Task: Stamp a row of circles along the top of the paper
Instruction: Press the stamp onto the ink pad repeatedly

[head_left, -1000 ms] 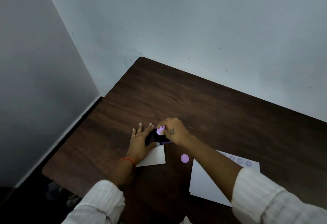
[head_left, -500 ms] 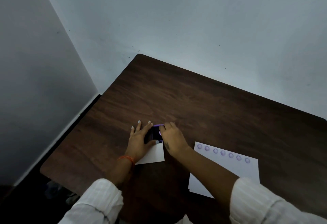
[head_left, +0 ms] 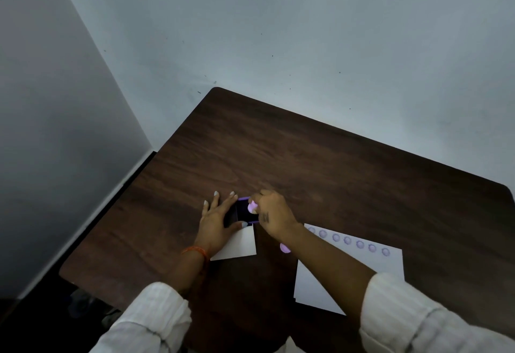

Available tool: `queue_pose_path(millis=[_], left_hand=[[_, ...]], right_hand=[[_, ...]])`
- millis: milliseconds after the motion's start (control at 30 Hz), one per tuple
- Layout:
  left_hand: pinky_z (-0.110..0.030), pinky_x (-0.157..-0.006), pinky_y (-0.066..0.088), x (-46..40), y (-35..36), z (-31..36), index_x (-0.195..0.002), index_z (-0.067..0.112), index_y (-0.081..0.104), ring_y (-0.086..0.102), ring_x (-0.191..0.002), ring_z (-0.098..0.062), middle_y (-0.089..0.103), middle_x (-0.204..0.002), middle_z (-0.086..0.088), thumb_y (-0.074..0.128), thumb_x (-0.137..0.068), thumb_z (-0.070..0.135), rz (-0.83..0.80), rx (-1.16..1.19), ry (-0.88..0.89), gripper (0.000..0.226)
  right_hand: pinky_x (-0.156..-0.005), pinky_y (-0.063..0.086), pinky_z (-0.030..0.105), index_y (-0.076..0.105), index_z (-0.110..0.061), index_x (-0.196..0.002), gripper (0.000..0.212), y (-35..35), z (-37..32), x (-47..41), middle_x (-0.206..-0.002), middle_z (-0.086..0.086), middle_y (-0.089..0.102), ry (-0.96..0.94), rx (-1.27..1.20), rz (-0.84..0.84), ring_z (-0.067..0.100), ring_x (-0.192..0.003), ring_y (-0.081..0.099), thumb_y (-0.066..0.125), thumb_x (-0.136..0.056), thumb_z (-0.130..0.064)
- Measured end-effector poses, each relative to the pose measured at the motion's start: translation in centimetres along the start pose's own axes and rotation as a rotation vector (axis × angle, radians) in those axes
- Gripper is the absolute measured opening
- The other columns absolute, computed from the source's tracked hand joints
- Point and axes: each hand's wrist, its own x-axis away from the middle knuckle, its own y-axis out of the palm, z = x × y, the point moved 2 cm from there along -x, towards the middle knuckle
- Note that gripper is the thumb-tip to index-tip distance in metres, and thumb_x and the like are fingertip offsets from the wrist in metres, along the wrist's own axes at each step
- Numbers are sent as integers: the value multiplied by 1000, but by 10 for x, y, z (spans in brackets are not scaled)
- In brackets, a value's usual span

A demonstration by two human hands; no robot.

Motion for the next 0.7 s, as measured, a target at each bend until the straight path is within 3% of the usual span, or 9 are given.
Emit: queue_pose_path(millis=[67, 133, 200, 267, 400, 567, 700], left_hand=[[-43, -119, -7, 0, -1, 0, -142, 24, 31, -2, -146, -22, 25, -155, 2, 64, -83, 36, -4, 7, 2, 68], [-43, -119, -7, 0, -1, 0, -142, 25, 31, -2, -146, -22, 25, -155, 2, 64, -83, 37, -7, 11, 0, 68], [-43, -118, -7, -1, 0, 0, -142, 26, 31, -3, -146, -22, 24, -156, 3, 64, -83, 37, -12, 11, -9, 69], [-42, -118, -7, -1, 0, -1, -142, 27, 30, -4, -146, -22, 23, -156, 3, 64, -82, 38, -11, 16, -18, 69], [-41, -118, -8, 0, 1, -2, -142, 27, 30, -4, -146, -21, 23, -156, 3, 65, -82, 35, -3, 35, -17, 69], [-42, -118, -8, -1, 0, -2, -142, 25, 30, -3, -146, -21, 25, -155, 2, 64, -83, 35, -2, 39, 3, 69], [-41, -117, -9, -1, 2, -2, -142, 25, 30, -3, -146, -20, 24, -155, 2, 64, -82, 36, 3, 47, 8, 70]], right_hand=[[-68, 39, 31, 62, -2, -78, 20, -10, 3, -6, -81, 19, 55, 43, -52, -19, 32, -80, 55, 45, -88, -1], [-79, 45, 35, 64, 3, -94, 18, -11, 7, -6, -96, 21, 61, 26, 2, -18, 34, -95, 58, 47, -89, -3], [-94, 44, 38, 56, 1, -113, 27, -3, 8, -2, -119, 19, 57, -28, 139, -16, 32, -114, 51, 53, -87, -5], [-100, 42, 38, 50, -1, -120, 37, 4, 7, -1, -127, 18, 52, -43, 234, -16, 31, -122, 45, 59, -84, -7], [-93, 44, 38, 53, -1, -115, 29, -2, 3, -11, -122, 19, 55, -37, 257, -39, 31, -113, 49, 57, -86, -6], [-98, 41, 37, 49, -2, -123, 36, -7, 6, -17, -127, 18, 53, -235, 393, -142, 29, -117, 47, 56, -87, -7], [-99, 42, 38, 48, -2, -122, 40, -2, 8, -14, -128, 19, 52, -175, 390, -103, 31, -119, 45, 59, -84, -6]])
